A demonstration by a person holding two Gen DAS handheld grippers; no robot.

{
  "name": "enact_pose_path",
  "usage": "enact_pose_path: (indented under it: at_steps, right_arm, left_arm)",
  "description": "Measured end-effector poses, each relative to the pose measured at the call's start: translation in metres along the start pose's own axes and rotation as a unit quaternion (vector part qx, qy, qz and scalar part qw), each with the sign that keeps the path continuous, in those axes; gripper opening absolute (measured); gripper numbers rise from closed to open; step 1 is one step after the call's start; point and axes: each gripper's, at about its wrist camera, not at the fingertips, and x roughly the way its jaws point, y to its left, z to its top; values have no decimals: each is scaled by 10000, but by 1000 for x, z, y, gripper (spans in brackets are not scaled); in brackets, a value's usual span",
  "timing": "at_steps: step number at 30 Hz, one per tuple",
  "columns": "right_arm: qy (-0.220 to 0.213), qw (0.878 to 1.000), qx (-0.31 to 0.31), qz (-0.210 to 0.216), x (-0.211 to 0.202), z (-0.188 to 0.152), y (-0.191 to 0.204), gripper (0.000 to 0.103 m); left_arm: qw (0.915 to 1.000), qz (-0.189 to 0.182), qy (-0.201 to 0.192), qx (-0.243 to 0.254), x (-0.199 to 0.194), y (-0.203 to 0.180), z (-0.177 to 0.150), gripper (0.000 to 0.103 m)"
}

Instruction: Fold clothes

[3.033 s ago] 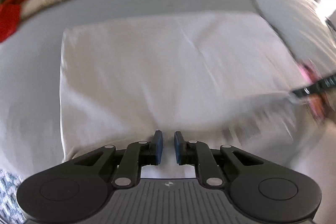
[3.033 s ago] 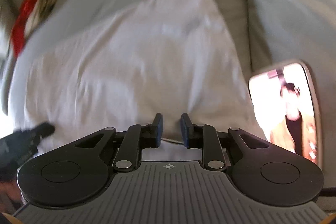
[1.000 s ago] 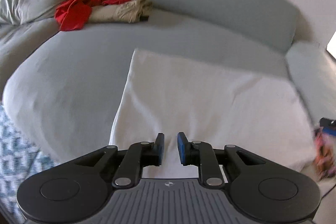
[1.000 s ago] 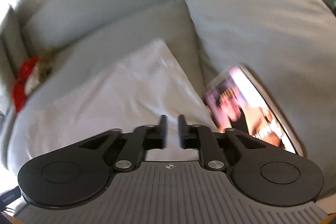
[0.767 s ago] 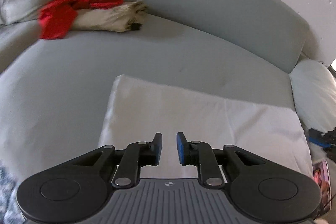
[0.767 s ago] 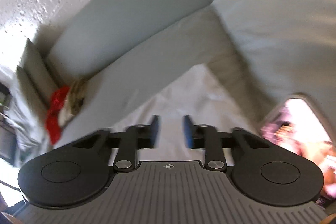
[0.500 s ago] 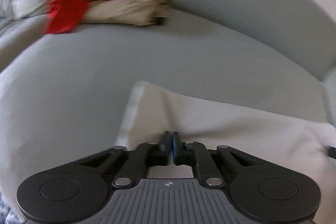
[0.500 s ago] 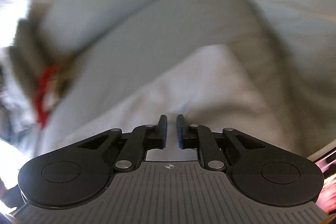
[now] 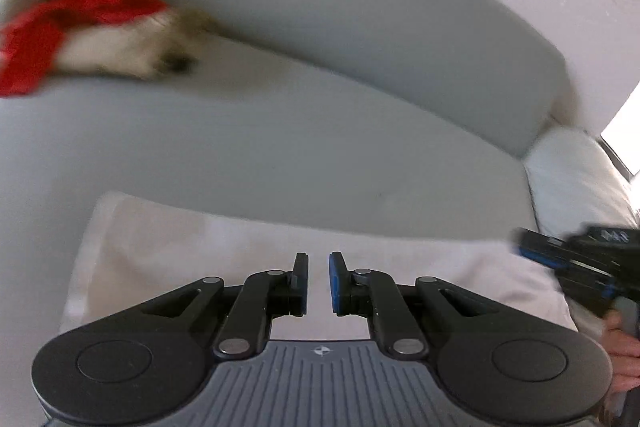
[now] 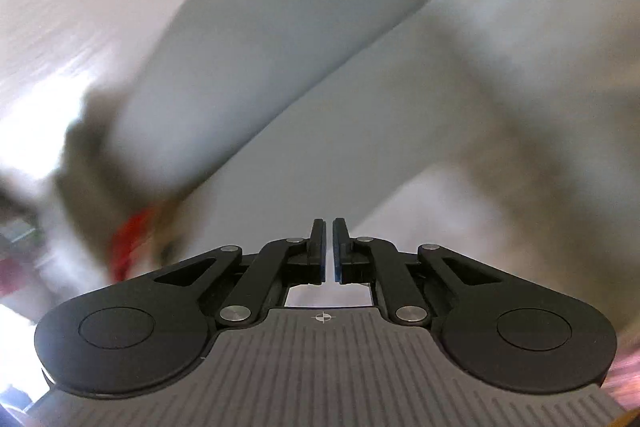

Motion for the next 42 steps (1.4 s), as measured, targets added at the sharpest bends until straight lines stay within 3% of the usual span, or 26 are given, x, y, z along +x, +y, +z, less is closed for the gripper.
enact_pose_path:
  at_steps: [2,4,5,8,10,14,15,16,17,20,24,27,28,30,32,35,38,42]
  right_arm:
    - [647,9974,-85,320,32,-9,9,10]
    - [1003,9944,-304,108,57,-18,12,10]
    - [1158,9924,-423,-39,69,-22,13,0]
    - [249,9967,-261,-724,57,-4,-4,0]
    - [-449,9918,-117,-1191,46,11,-17,0]
    - [-1425,9643,327,-2208,10,33,-53,0]
    - [-1613,9533,457,-2513,0,36,-60,9]
    - [-1672,9467,635,-2680,-9,38,-67,3]
    - [-1662,9485,727,-2599,-18,37,-67,2]
    - [-1604,9595,889,-2139,-48,31,-61,12]
    - [-1619,9738,587,-1484,-108,3,-30,15]
    - [-1390,9812,240,-1315,-149,-26,-5,20]
    - [-1293,9827,64,-1322,-160,-35,2,22]
    - [-1076,9838,-347,-1388,-185,-52,8,39]
    - [-807,9826,-745,-1497,-197,-68,10,42]
    - [-297,9778,-1273,-1639,-175,-101,16,42]
    - [-38,9650,-1837,-1872,-138,-130,27,42]
    - [209,9416,-2592,-2138,-108,-153,47,39]
  left_arm:
    - [10000,-36,88,-21,15,3,-1,9]
    - [9993,348,-82,51,22,11,1,9]
    - [9977,649,-212,11,22,19,4,9]
    - [9882,1394,-511,-365,22,55,11,9]
    - [9814,1674,-655,-670,20,78,13,10]
    - [9678,1999,-1010,-1147,8,95,12,9]
    - [9621,2203,-1070,-1197,5,91,13,9]
    - [9598,2281,-1094,-1218,1,88,13,9]
    - [9609,2248,-1076,-1204,-5,85,11,12]
    - [9750,1815,-810,-996,-37,63,3,13]
    - [9910,1262,-378,-250,-95,26,-20,21]
    - [9939,988,-96,474,-141,-9,-50,23]
    - [9934,898,-5,715,-156,-21,-61,29]
    - [9925,770,19,949,-169,-35,-81,33]
    - [9912,821,-55,1038,-153,-43,-96,33]
    - [9888,928,-183,1156,-125,-55,-119,28]
    - [9849,1082,-351,1306,-102,-66,-138,26]
    - [9825,1320,-243,1289,-96,-67,-151,26]
